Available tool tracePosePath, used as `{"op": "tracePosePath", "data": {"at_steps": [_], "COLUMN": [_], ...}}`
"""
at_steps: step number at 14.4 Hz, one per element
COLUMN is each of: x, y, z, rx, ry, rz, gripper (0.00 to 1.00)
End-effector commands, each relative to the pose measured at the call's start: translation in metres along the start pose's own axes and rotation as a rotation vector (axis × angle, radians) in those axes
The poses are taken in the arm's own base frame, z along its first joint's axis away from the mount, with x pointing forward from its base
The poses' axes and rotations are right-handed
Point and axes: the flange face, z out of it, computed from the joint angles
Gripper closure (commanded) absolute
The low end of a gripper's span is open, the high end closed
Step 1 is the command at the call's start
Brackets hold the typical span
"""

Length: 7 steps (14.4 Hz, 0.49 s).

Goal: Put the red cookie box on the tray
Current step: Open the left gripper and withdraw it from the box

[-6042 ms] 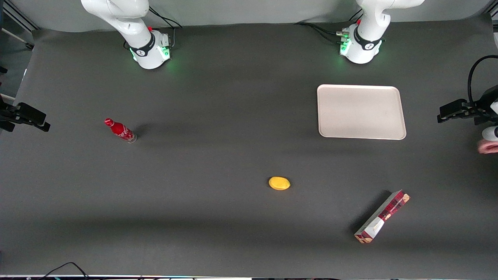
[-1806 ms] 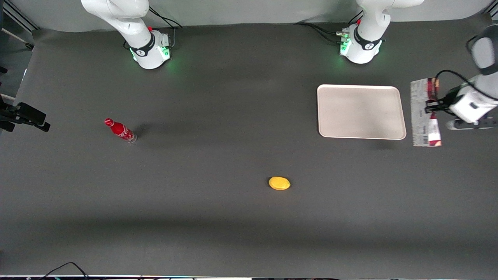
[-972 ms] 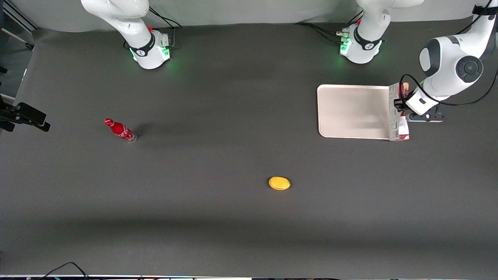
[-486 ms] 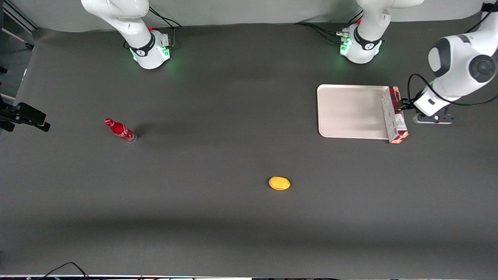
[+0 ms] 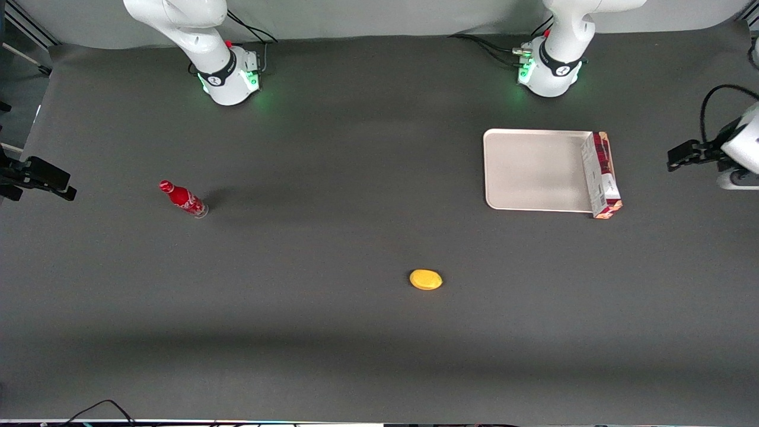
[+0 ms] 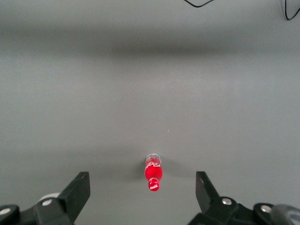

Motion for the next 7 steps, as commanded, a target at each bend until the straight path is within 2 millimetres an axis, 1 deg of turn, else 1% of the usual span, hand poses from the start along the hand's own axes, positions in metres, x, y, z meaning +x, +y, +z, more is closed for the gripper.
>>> {"op": "tracePosePath", "data": {"at_steps": [1,2,3,5,6,7], "x": [0.043,0.049,0.053,0.058,0.059,0.058], "y": [0.026,0.036,0.042,0.046,0.055,0.058], "z": [-0.061,-0.075,-0.083,-0.095,-0.099,-0.101], "rx": [-0.023,-0.043,-0.063,-0.068,-0.068,-0.068], "ry": [0.019,0.036,0.033,0.033,0.036,0.036], "rz": [0.006,0.002,0.004,0.018,0.035,0.038], "gripper": [0.00,0.00,0.00,0.00,0.00,0.00]}}
